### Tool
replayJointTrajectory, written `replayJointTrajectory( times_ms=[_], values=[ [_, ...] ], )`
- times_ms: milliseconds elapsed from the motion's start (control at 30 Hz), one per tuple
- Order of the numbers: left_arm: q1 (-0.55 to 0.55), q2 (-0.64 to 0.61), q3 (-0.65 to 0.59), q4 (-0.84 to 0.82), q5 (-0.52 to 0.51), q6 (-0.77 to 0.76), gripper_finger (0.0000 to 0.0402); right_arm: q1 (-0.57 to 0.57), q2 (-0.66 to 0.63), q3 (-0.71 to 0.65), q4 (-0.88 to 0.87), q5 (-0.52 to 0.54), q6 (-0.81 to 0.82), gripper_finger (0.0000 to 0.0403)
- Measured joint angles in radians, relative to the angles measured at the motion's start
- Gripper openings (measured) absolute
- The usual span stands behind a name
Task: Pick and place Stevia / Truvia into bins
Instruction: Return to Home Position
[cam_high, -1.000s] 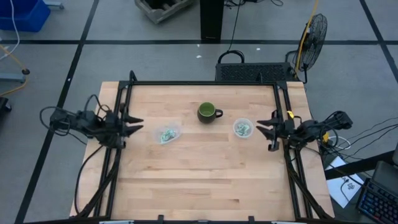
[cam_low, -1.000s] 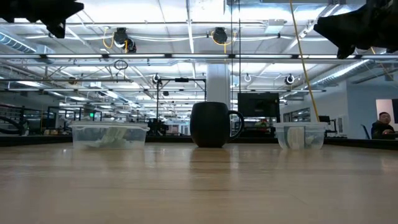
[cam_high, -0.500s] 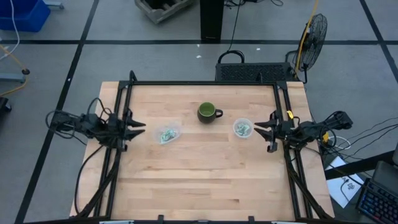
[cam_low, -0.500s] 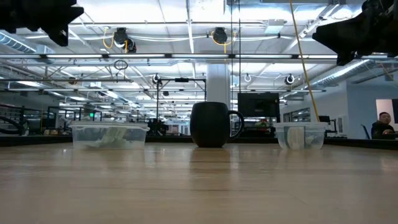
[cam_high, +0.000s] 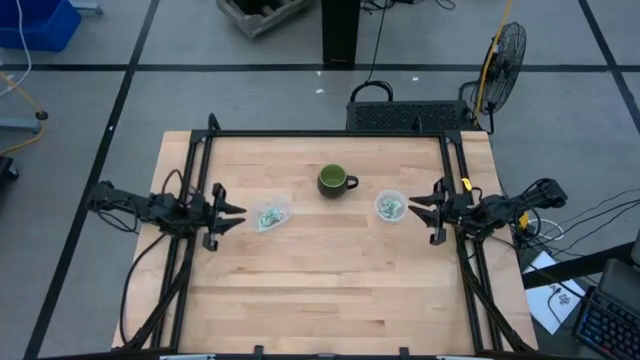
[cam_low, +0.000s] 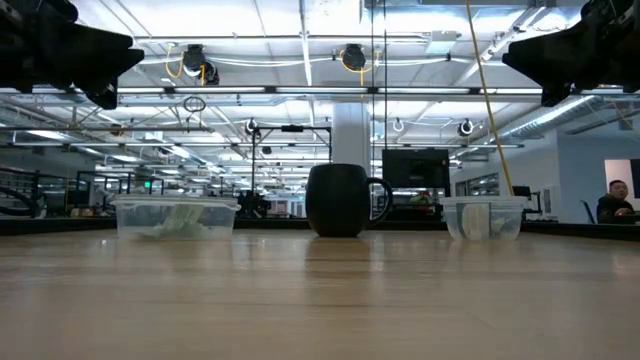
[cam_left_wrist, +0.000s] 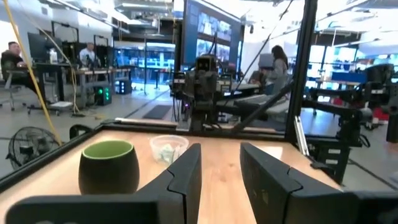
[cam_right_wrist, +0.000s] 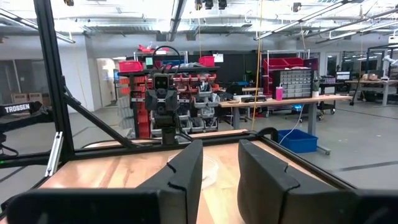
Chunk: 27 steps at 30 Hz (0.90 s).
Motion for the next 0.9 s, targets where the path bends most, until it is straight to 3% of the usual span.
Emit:
replayJointTrajectory(
  times_ms=[333, 900],
  values=[
    [0.000, 0.000, 0.001, -0.089, -0.003, -0.014, 0.0118, 0.000, 0.000, 0.000, 0.000, 0.000, 0.000, 0.0096],
    [0.000, 0.001, 0.001, -0.082, -0.003, -0.025, 0.0118, 0.000, 0.000, 0.000, 0.000, -0.001, 0.000, 0.0096]
  ],
)
